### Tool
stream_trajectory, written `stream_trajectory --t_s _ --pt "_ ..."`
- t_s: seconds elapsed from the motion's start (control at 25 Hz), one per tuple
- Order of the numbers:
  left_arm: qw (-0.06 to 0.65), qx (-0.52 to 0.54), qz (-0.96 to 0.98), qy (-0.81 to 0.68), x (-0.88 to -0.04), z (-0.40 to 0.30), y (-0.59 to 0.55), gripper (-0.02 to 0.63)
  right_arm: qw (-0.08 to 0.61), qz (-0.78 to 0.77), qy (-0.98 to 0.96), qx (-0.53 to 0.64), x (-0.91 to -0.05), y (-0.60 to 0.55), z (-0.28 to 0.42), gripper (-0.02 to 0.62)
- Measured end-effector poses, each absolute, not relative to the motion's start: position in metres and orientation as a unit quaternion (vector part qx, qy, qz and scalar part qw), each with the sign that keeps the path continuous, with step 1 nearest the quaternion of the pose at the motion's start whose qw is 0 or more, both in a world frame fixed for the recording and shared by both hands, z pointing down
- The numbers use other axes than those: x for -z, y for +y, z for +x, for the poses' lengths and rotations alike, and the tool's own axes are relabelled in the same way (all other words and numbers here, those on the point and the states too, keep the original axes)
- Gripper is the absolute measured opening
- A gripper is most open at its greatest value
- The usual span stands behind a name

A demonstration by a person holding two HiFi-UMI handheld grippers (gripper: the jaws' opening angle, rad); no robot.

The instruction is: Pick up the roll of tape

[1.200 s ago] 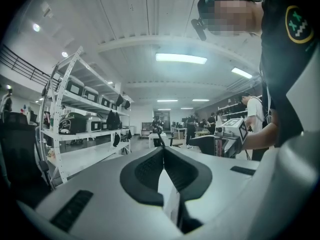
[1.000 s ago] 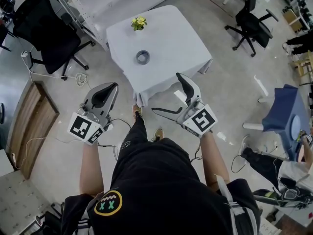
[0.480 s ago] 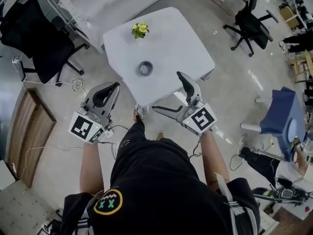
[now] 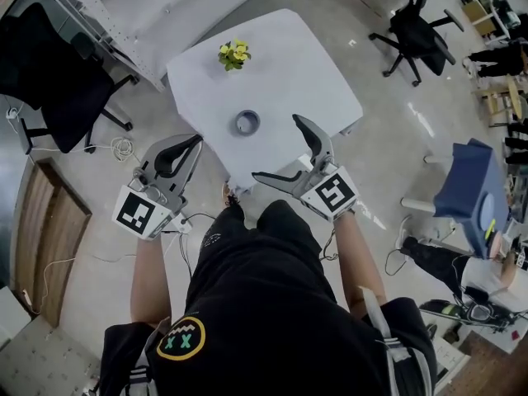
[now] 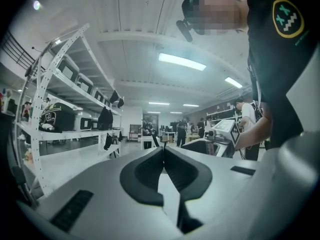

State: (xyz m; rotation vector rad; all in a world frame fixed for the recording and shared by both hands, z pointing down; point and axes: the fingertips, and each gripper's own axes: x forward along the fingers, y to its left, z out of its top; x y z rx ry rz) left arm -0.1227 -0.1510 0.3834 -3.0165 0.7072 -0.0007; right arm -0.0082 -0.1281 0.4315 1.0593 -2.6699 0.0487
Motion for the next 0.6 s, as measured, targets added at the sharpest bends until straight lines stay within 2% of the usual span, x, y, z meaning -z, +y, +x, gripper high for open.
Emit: stream_trajectory --t_s 0.12,0.32,0.6 --pt "0.017 0.001 -0.973 0.229 -0.387 -0.119 -0.158 0.021 0.13 0.355 -0.926 -0.01 -0.436 -0.136 -0.011 0.6" --pt "0.018 0.01 -0.969 0.245 -0.387 -0.108 -0.168 0.021 0.162 0.336 -0.927 -0.034 -0.463 -0.151 -0.006 0.6" --pt "0.018 0.017 -0.963 0.267 -0.381 -0.095 -0.169 0.021 0.258 0.253 -0.931 -0.044 -0.531 -0.166 -0.011 0.6"
